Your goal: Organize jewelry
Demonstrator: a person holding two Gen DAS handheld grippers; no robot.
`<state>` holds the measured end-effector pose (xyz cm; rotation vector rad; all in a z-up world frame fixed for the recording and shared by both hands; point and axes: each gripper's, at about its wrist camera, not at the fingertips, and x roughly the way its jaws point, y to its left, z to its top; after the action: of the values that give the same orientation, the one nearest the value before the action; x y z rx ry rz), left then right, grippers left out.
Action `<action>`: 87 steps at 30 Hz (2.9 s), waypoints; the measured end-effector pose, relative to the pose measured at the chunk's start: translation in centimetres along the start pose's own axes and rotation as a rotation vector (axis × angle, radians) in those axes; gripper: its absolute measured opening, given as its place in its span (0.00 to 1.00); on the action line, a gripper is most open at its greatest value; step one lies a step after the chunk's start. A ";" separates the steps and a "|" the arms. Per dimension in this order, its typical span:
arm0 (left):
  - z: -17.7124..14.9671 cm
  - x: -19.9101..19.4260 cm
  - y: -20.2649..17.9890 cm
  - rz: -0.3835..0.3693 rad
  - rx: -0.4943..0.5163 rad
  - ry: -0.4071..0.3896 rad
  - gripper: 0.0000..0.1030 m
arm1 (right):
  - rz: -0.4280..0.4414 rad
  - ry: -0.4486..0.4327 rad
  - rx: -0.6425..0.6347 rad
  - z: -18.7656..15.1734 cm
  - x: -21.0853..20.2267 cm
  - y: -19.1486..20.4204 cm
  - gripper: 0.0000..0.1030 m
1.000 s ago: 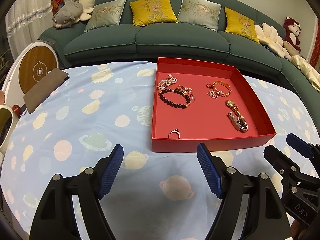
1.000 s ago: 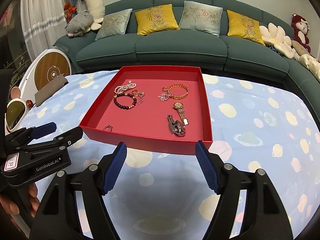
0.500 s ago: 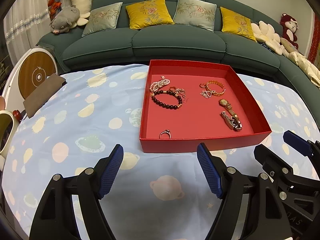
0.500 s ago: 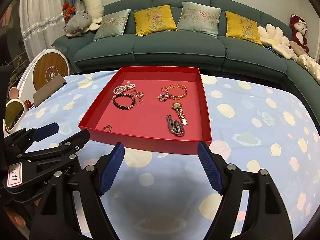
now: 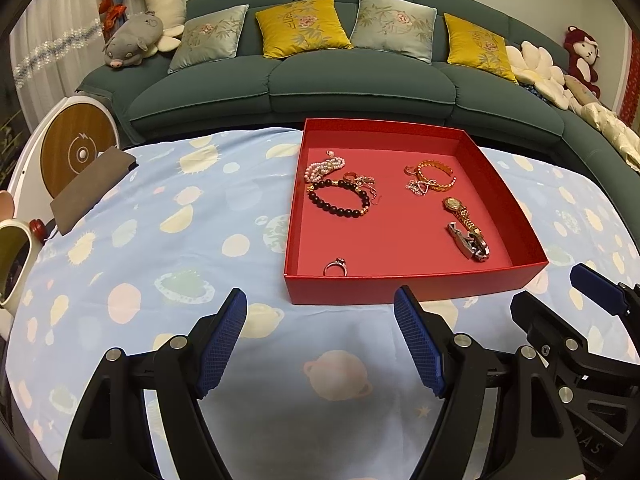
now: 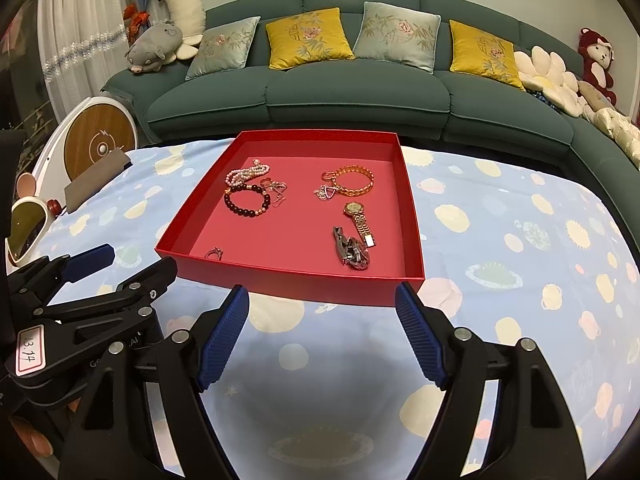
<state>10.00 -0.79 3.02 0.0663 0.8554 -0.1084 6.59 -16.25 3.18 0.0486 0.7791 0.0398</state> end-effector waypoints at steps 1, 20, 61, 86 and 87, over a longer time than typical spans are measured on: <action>0.0 0.0 0.0 0.000 0.000 0.000 0.71 | -0.001 0.001 0.001 0.0 0.0 -0.1 0.71; -0.1 0.3 -0.1 0.011 -0.003 0.002 0.71 | -0.004 0.011 0.013 -0.2 0.0 -0.1 0.71; -0.6 0.3 0.2 0.076 -0.035 -0.012 0.79 | -0.047 -0.020 0.029 -0.4 0.1 -0.5 0.93; -0.9 0.1 0.6 0.063 -0.067 -0.030 0.79 | -0.048 -0.027 0.027 -0.5 0.0 -0.2 0.93; -0.9 0.1 0.7 0.064 -0.067 -0.032 0.79 | -0.048 -0.027 0.028 -0.5 0.0 -0.2 0.93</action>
<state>9.43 -0.04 2.38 0.0292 0.8231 -0.0208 6.26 -16.43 2.80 0.0567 0.7535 -0.0170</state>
